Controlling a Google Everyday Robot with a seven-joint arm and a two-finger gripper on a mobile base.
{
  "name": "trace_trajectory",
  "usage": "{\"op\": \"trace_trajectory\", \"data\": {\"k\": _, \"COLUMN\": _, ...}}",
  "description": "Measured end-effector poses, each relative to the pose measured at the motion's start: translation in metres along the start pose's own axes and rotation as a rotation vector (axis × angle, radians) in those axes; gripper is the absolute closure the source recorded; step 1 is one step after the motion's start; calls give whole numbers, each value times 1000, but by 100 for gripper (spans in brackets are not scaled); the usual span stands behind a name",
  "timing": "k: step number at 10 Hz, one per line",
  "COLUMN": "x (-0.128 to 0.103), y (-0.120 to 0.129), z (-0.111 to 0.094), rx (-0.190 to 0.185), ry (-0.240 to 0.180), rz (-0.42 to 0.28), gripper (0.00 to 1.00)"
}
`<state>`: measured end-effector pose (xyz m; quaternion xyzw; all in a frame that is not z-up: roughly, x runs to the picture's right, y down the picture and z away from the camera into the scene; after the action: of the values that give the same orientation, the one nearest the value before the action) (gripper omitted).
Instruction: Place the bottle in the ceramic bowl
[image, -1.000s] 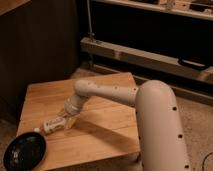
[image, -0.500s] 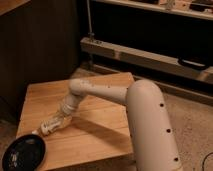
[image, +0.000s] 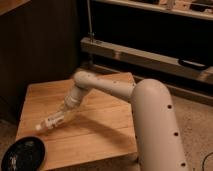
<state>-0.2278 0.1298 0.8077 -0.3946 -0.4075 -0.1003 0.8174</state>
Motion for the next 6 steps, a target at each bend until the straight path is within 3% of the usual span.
{"op": "trace_trajectory", "data": {"k": 1, "x": 0, "y": 1, "z": -15, "rx": 21, "ry": -11, "rz": 13, "gripper": 100}}
{"op": "trace_trajectory", "data": {"k": 3, "x": -8, "y": -1, "z": -22, "rx": 35, "ry": -56, "rz": 1, "gripper": 100}}
{"op": "trace_trajectory", "data": {"k": 4, "x": -18, "y": -1, "z": -22, "rx": 34, "ry": -87, "rz": -22, "gripper": 100}}
{"op": "trace_trajectory", "data": {"k": 6, "x": -61, "y": 3, "z": -15, "rx": 10, "ry": -165, "rz": -107, "gripper": 100}}
